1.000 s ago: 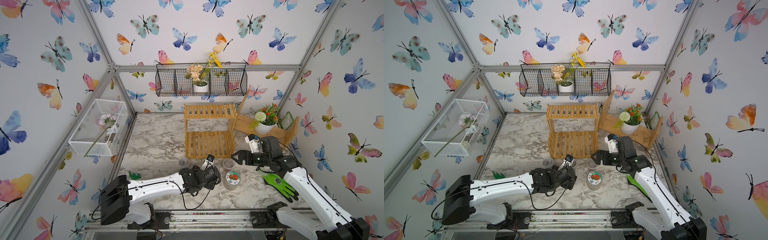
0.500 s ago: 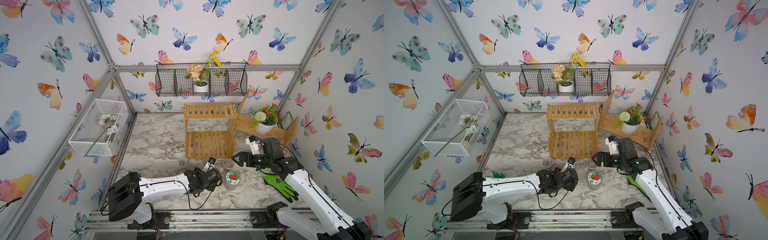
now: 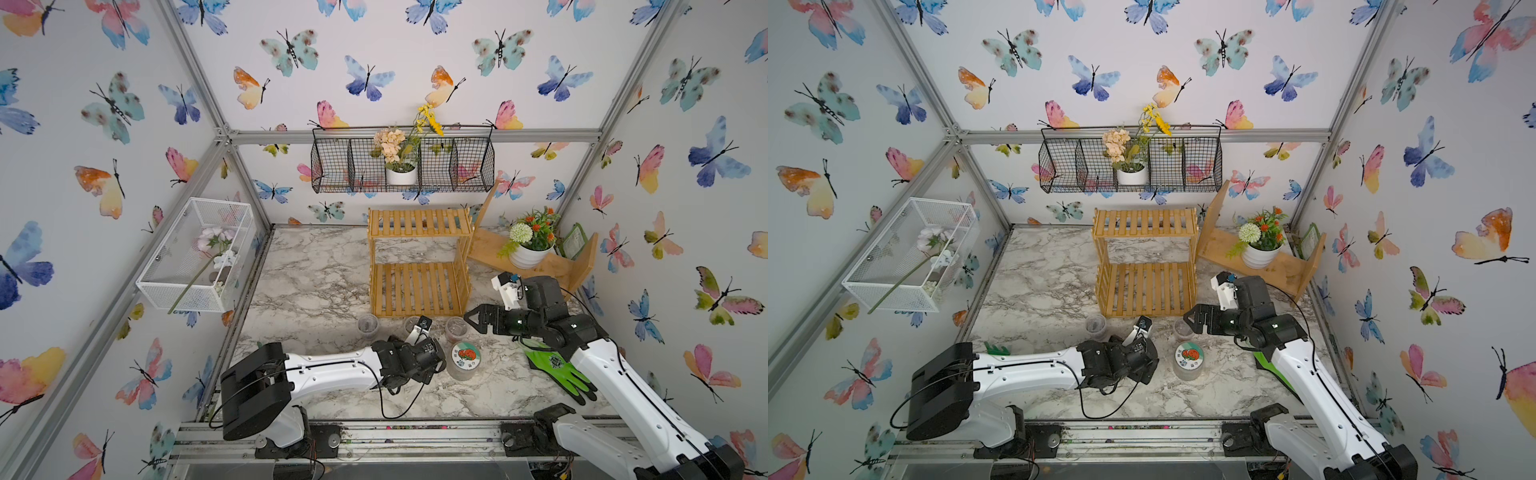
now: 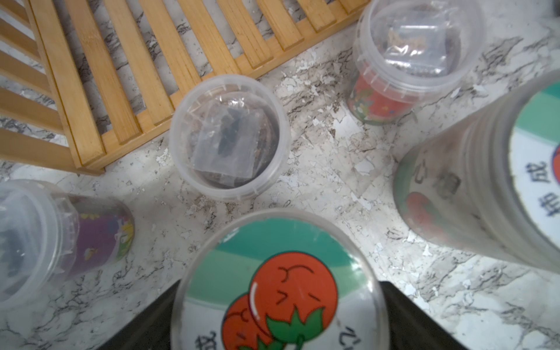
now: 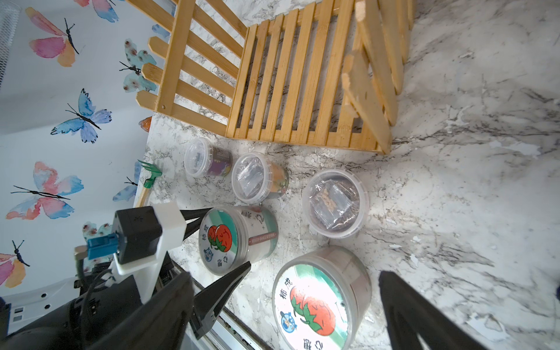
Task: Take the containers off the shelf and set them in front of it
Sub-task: Place the container at the center of the board.
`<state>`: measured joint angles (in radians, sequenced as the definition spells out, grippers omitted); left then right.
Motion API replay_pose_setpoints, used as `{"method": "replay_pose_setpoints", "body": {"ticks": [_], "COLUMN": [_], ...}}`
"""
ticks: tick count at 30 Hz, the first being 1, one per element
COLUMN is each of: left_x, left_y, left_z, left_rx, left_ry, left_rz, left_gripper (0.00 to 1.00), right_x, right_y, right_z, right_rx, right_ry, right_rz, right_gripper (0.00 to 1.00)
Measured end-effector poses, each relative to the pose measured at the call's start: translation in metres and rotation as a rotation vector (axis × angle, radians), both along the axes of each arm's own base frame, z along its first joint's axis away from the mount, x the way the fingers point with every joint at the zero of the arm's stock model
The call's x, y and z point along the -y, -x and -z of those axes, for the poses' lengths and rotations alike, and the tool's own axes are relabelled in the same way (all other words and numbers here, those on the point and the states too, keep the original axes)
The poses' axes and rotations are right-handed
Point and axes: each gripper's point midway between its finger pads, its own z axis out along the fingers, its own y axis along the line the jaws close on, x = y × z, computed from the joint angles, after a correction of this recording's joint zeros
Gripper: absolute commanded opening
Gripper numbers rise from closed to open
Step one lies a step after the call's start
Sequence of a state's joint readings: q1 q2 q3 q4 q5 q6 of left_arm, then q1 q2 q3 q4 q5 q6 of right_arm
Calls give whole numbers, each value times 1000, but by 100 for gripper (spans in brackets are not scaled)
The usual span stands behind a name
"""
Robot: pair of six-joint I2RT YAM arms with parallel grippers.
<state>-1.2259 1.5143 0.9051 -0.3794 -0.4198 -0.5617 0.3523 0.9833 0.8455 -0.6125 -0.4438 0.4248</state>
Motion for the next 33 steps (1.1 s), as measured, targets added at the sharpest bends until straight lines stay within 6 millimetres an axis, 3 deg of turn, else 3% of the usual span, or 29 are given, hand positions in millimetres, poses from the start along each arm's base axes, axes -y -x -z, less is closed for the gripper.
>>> {"method": "replay_pose_setpoints", "body": {"ticks": [9,12,18,21,26,33], "left_x": [-1,0,-3,-12,-50,-138], "left_y": [1,1,-10,-20,-54,-103], "left_z": [-10,-29,-95,-119,-139,-155], "left_rx": [18,46,165,218,287,385], "left_ry": [-4,20,118,142,134,91], "left_rz": [1,0,-22,-46,-149,-354], "left_gripper": [99,99,99,99,99,99], "right_x": [0,0,5,9,19,55], "right_y": [0,0,-7,-17,-40,-75], "right_z": [0,0,0,-5,-13,-23], "right_rx": [2,4,24,56,122,214], "right_ry": [1,4,40,69,120,181], "right_rz": [-2,-3,16,44,101,245], "right_gripper": [98,98,98,98,98,98]}}
